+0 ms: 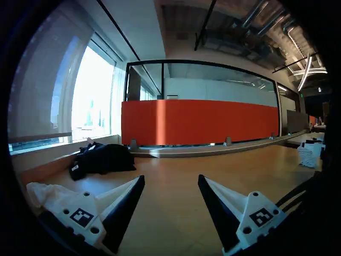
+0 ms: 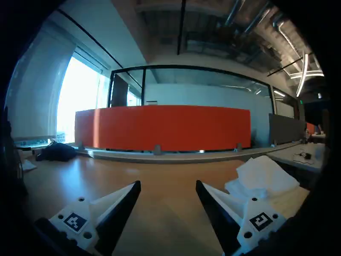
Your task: Fold towel
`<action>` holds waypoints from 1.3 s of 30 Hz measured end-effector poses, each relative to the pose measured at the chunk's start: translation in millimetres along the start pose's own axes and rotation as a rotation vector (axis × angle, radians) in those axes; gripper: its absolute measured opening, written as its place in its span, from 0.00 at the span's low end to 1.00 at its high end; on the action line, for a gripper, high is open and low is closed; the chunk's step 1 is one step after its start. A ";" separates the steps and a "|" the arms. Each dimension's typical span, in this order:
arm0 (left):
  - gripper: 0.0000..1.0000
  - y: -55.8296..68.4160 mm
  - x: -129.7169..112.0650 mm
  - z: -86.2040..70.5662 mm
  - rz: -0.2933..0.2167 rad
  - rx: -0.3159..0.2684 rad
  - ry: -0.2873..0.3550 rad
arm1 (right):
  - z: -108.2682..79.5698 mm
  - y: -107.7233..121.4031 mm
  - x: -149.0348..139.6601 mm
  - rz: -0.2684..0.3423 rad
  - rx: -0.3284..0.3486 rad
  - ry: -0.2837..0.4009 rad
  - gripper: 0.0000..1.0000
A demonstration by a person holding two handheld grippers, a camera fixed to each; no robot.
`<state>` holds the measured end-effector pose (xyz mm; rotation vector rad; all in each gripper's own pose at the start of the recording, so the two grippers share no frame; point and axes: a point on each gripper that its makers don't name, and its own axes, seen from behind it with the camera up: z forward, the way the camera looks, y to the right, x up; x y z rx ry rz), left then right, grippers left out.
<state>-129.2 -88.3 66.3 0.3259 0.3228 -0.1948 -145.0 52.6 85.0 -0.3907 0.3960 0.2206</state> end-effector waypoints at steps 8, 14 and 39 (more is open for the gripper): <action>0.93 -0.4 0.2 -0.6 0.000 0.000 0.000 | -1.1 2.2 -2.8 0.001 -0.006 0.001 1.00; 0.92 -0.4 0.5 -0.6 0.001 0.000 0.000 | -0.6 2.0 -4.0 0.003 -0.005 -0.002 1.00; 0.93 -0.7 1.9 -1.9 0.001 0.000 -0.001 | -0.6 2.6 -3.5 0.003 -0.006 -0.003 1.00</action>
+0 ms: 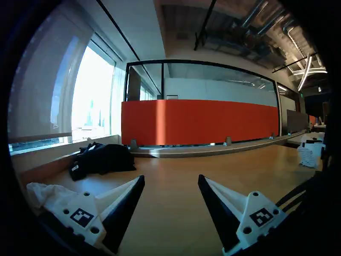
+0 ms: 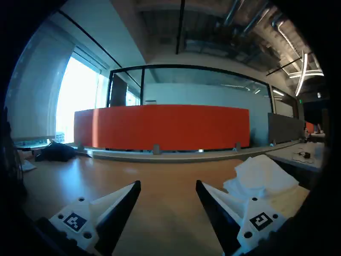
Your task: Fold towel
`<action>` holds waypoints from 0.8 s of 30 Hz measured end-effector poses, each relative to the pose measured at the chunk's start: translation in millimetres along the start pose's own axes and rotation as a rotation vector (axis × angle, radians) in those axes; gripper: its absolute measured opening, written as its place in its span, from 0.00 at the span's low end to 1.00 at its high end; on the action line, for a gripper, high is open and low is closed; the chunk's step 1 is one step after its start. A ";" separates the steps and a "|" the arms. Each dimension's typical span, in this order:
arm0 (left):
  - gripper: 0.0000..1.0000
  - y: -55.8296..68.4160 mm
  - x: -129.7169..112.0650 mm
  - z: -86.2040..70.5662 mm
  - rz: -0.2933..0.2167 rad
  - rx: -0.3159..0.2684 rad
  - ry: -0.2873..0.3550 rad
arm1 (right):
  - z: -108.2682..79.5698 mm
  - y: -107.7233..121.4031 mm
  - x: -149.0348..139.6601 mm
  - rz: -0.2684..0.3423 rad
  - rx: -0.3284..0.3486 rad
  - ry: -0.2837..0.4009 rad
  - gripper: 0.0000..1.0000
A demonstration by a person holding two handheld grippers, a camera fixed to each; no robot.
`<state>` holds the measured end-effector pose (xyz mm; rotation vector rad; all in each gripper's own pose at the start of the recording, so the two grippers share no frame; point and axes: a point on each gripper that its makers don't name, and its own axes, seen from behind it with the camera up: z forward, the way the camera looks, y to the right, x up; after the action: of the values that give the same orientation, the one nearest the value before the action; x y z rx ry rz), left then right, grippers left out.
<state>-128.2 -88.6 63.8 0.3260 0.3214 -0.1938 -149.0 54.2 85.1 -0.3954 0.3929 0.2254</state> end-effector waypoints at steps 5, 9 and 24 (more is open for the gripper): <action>0.93 -0.3 0.9 -0.4 0.000 0.000 0.000 | -0.1 -0.4 0.0 0.000 0.000 0.000 1.00; 0.93 -0.7 1.2 -0.5 0.000 0.000 0.000 | -0.2 -0.7 0.2 0.000 0.000 0.000 1.00; 0.93 -0.8 1.0 1.1 -0.003 -0.001 -0.001 | -0.3 -1.1 0.2 0.000 0.000 0.000 1.00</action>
<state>-127.2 -89.8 64.1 0.3241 0.3207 -0.1967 -148.6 53.1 85.1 -0.3954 0.3928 0.2257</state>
